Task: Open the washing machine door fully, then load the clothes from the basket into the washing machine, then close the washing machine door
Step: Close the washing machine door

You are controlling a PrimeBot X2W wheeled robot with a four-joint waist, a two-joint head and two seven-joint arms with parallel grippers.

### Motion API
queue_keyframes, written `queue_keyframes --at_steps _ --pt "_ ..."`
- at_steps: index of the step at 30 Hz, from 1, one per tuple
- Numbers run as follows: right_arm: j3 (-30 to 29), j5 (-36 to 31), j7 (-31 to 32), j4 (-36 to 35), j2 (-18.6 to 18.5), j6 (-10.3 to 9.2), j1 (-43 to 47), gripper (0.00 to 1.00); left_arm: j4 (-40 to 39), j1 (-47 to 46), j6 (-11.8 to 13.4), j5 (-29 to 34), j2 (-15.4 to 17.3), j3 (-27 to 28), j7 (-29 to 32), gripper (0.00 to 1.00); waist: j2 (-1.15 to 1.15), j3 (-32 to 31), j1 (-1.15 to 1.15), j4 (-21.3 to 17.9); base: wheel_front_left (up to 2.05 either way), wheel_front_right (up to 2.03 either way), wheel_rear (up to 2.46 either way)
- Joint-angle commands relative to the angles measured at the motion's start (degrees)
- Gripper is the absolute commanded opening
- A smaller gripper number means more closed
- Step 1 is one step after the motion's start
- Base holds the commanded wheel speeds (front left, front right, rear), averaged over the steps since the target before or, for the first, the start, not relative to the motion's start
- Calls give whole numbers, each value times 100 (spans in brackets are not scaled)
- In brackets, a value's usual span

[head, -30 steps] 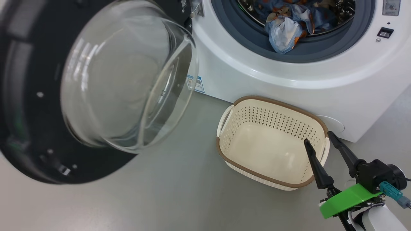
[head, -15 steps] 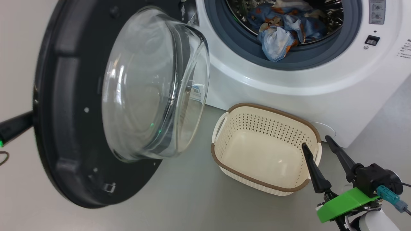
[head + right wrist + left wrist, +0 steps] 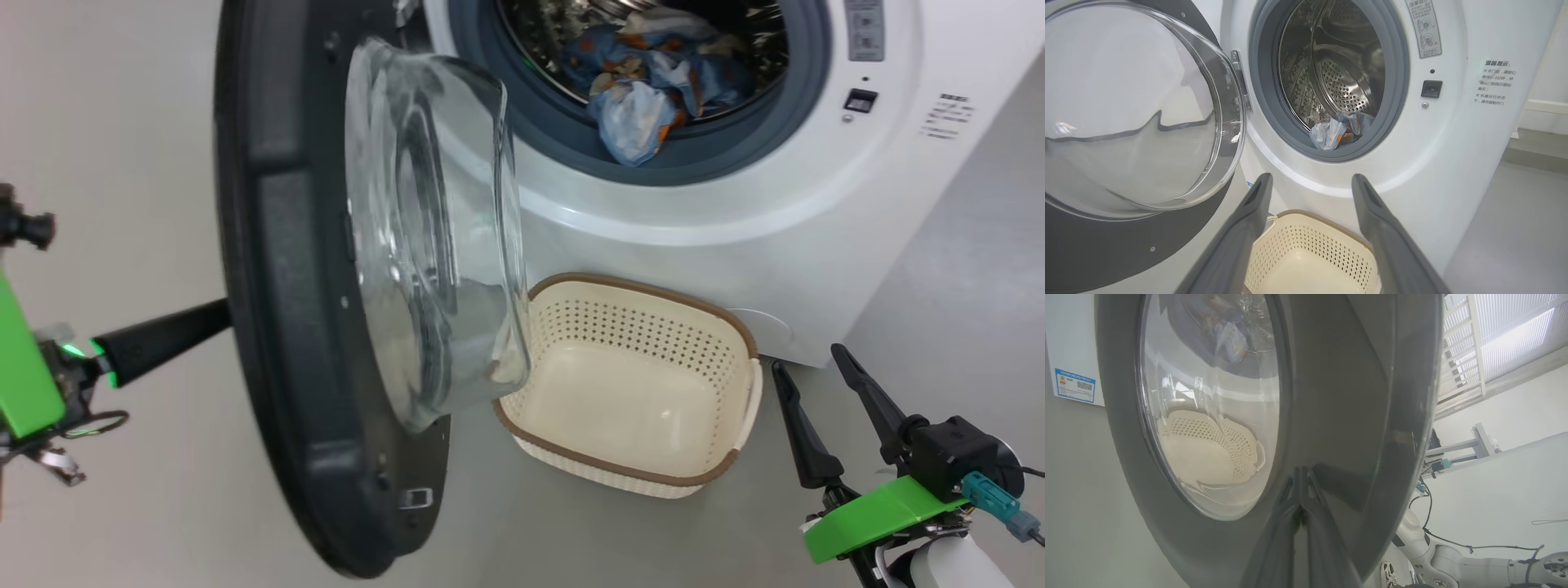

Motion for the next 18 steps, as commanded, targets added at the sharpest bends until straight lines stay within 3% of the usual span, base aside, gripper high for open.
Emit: queue_keyframes --at_steps 1,18 --pt "95 -59 -46 -150 -17 42 71 100 -275 -162 -39 28 123 173 42 0 0 -58 0 -224 0 0 0" --pt "-101 -85 -46 -222 149 42 82 100 -383 -353 -40 603 -307 -176 -391 0 0 48 0 -1491 0 0 0"
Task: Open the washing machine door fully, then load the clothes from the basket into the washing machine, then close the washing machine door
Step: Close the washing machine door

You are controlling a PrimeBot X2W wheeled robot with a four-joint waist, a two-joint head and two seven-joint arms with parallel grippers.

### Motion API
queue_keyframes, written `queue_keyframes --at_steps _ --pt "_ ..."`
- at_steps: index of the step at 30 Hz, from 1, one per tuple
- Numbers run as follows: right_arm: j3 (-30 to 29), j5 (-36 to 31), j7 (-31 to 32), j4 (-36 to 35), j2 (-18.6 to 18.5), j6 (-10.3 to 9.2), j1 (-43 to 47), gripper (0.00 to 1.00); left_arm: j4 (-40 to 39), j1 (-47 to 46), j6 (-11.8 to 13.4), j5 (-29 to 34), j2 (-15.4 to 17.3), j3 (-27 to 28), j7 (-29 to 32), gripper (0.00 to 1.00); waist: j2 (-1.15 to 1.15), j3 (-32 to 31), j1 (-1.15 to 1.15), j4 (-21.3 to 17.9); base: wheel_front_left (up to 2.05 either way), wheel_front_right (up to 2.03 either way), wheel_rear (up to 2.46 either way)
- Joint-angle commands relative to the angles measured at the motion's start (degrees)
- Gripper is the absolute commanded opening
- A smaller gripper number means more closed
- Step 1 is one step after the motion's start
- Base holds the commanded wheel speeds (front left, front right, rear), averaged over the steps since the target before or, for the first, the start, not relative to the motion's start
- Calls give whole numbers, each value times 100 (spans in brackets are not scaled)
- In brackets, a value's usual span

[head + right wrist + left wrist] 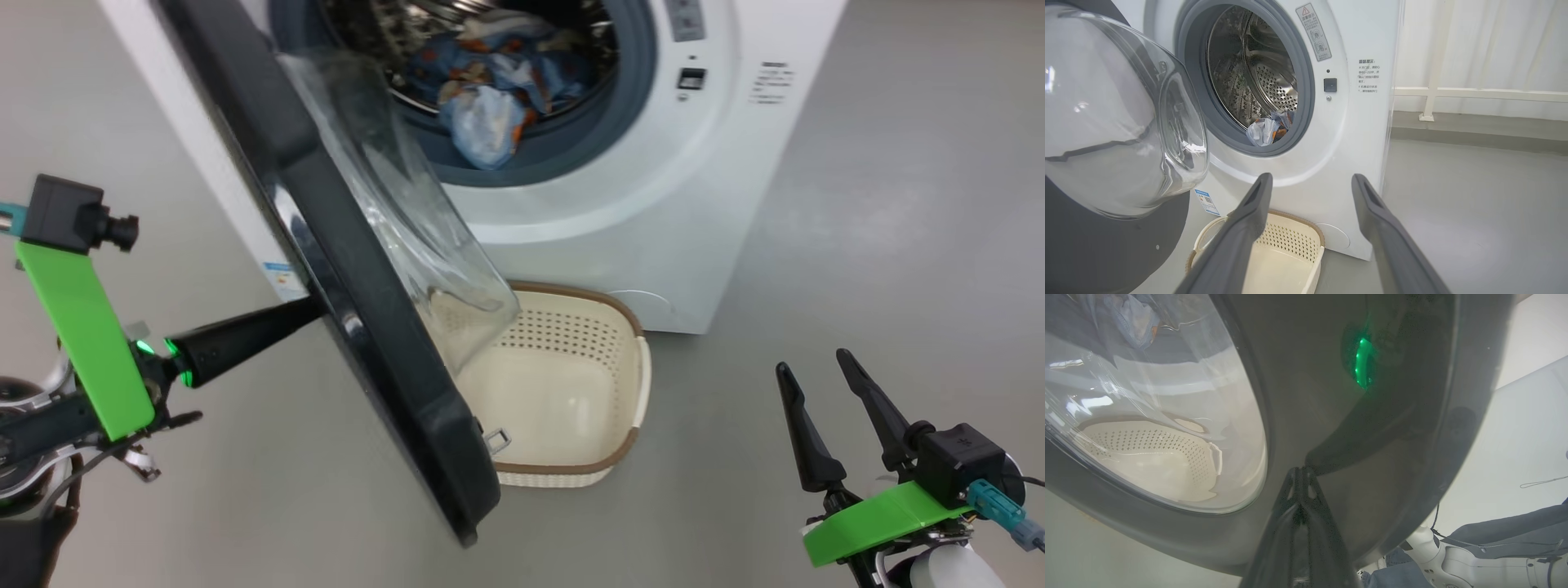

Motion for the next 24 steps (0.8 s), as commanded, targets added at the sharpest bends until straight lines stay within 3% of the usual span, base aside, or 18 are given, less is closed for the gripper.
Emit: queue_keyframes --at_steps 1,13,24 --pt "78 -69 -46 -162 -38 42 -49 100 -118 -360 -38 58 169 213 -106 0 0 89 0 -438 0 0 0" --pt "-34 -77 -46 -212 148 42 -119 100 222 -882 -38 379 154 136 -680 0 0 309 0 -1368 0 0 0" --pt "-182 -92 -46 -227 184 42 -161 100 301 -998 -38 320 188 -35 -962 0 0 355 0 -1334 0 0 0"
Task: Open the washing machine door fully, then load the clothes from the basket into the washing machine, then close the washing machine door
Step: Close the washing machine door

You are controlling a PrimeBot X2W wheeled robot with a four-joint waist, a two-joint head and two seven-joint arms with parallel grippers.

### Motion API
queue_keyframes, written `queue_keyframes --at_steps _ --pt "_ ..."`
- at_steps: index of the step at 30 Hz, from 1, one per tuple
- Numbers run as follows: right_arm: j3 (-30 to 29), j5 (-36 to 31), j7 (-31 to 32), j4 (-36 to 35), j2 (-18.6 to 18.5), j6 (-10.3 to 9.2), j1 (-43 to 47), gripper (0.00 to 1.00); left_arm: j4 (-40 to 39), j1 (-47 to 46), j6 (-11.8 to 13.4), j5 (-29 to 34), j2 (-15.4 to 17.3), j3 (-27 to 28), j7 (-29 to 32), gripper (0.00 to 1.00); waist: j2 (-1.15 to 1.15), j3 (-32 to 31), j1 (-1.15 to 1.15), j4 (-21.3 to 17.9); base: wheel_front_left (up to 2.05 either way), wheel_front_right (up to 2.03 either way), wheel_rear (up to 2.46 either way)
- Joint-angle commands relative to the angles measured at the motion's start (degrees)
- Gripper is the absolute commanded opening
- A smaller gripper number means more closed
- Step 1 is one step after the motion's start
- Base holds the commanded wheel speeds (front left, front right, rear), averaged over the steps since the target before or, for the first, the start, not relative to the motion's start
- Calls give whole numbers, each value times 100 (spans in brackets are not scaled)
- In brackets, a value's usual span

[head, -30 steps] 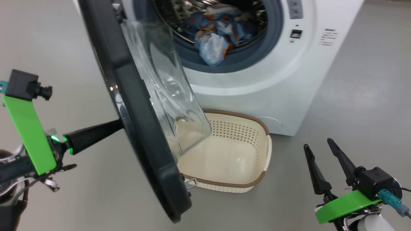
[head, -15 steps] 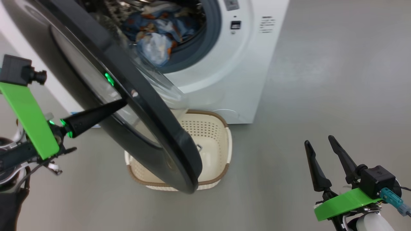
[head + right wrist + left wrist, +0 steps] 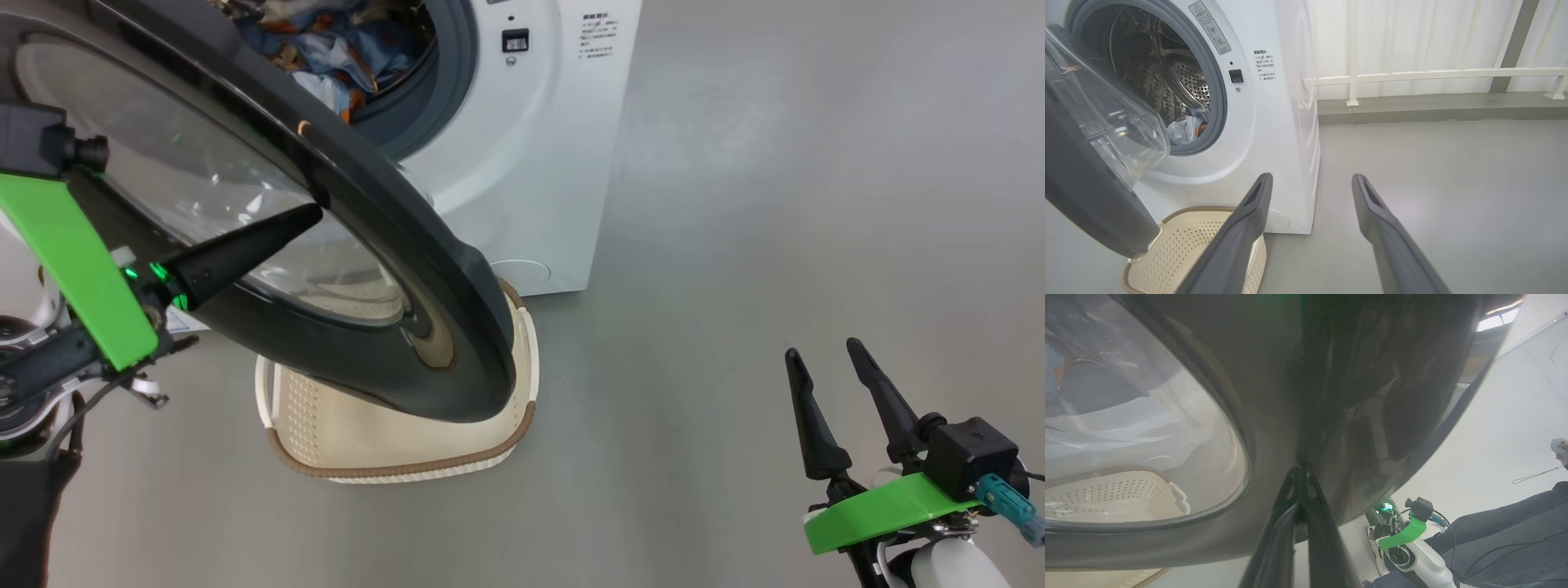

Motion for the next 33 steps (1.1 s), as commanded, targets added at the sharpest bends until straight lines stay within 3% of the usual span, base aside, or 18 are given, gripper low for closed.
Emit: queue_keyframes --at_steps 1,14,15,20,22,23,33 --pt "64 -94 -46 -150 -34 42 -133 100 -121 -201 -37 -31 242 223 -101 0 0 -34 0 109 0 0 0" --pt "110 -91 -46 -117 -74 42 -62 100 -254 600 -37 -198 276 239 -633 2 0 -262 0 479 0 0 0" --pt "107 -90 -46 -115 -76 42 -46 100 -262 702 -37 -190 271 233 -700 7 0 -285 0 499 0 0 0" --pt "102 -81 -46 -117 -103 42 26 100 -237 1206 -37 0 290 192 -1183 53 0 -372 0 563 0 0 0" --pt "98 -78 -46 -120 -116 42 57 100 -176 1385 -37 115 321 157 -1417 87 0 -395 0 582 0 0 0" --pt "90 -76 -46 -123 -123 42 70 100 -137 1460 -37 196 343 126 -1550 99 0 -408 0 596 0 0 0" --pt "73 -78 -46 -115 -157 42 174 100 341 1972 -37 536 381 -94 -3079 100 0 -514 0 700 0 0 0"
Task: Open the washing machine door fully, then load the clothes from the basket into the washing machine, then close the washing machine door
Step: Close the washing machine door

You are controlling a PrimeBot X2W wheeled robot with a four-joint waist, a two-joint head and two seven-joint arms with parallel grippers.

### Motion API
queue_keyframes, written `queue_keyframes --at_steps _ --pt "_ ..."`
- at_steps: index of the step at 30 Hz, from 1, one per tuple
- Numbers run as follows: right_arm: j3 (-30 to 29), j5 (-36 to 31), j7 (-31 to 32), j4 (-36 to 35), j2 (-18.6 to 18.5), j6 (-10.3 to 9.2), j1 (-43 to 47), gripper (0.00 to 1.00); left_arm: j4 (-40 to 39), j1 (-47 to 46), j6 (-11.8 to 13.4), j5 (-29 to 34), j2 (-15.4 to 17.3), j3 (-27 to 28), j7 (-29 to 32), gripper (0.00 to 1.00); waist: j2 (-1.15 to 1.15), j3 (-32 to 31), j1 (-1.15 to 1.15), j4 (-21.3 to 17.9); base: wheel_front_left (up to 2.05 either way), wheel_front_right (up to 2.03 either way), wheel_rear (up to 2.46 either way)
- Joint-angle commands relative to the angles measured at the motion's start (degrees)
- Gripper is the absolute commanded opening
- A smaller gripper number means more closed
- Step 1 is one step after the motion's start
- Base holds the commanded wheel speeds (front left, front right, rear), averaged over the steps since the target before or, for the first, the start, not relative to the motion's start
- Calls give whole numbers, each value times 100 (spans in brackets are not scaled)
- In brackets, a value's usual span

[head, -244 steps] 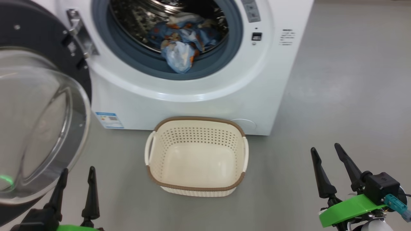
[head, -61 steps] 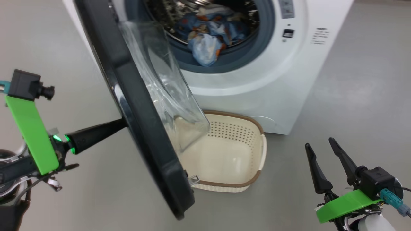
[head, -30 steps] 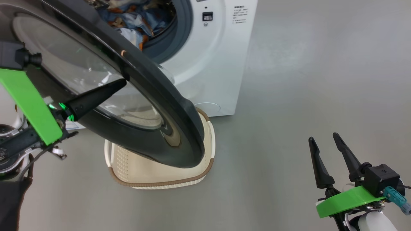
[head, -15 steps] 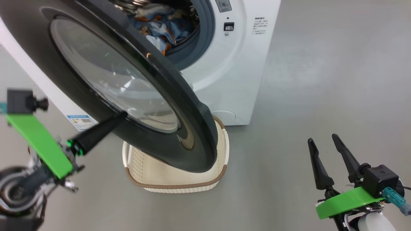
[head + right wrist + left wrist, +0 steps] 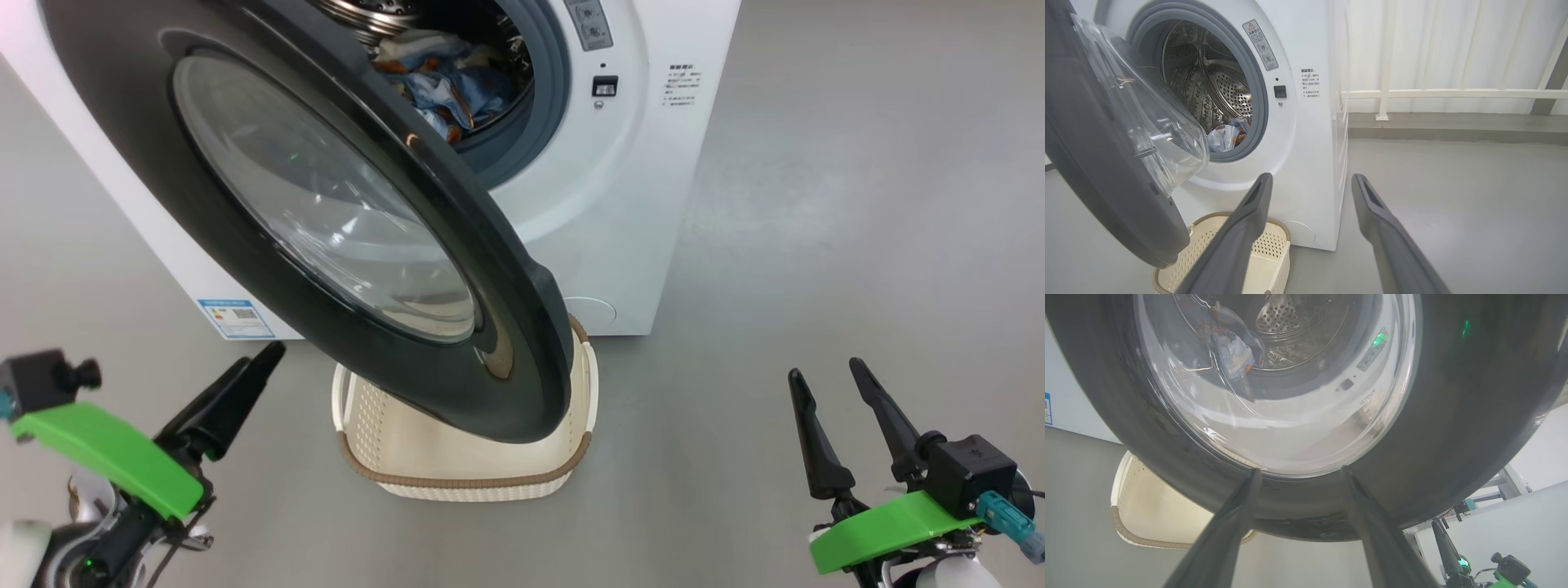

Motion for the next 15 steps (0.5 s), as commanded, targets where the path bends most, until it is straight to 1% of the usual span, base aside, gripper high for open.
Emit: queue_keyframes --at_steps 1,7,15 --pt "96 6 -46 -121 -106 42 1 100 -45 -78 -30 57 271 206 -241 100 0 -31 0 20 0 0 0" --pt "92 9 -46 -112 -122 42 41 100 237 137 -30 267 317 -29 -1399 100 0 -92 0 72 0 0 0" --pt "85 6 -46 -117 -137 42 90 100 677 353 -30 616 462 -551 -2963 100 0 -154 0 128 0 0 0"
